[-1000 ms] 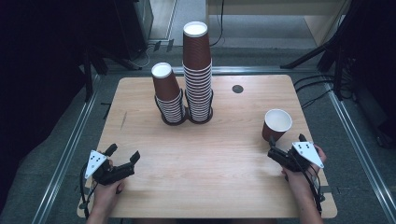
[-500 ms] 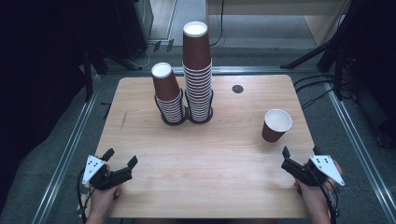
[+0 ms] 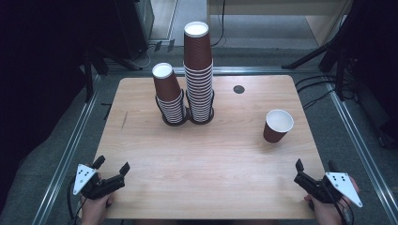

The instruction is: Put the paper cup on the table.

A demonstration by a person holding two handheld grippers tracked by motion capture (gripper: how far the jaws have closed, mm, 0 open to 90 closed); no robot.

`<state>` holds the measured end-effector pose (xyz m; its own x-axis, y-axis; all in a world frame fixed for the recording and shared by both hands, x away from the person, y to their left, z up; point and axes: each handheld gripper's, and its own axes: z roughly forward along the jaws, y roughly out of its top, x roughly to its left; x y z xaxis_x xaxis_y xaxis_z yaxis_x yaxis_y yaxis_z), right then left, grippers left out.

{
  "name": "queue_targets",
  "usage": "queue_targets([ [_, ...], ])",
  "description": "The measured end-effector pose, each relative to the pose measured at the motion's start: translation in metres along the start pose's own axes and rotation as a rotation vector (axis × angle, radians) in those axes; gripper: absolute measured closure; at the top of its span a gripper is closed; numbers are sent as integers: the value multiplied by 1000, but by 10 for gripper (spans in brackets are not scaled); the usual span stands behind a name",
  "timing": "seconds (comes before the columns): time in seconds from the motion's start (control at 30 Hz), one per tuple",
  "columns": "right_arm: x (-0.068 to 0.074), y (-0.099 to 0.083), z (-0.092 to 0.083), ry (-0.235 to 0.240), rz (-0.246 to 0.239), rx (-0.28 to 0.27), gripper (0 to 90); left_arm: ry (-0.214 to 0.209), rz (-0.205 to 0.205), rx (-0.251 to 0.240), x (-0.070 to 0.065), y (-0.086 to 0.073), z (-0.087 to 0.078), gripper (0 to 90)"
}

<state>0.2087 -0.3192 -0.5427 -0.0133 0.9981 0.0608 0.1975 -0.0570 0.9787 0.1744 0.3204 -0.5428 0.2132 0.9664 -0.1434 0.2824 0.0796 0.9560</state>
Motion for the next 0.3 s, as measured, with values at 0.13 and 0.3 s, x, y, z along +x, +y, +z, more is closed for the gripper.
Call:
queue_targets([
  [0.13, -2, -3, -1, -8, 7, 4, 0, -1, 6, 1, -1, -1, 2, 0],
  [0.3, 1, -4, -1, -11, 2, 7, 0, -6, -18, 1, 2, -2, 4, 0],
])
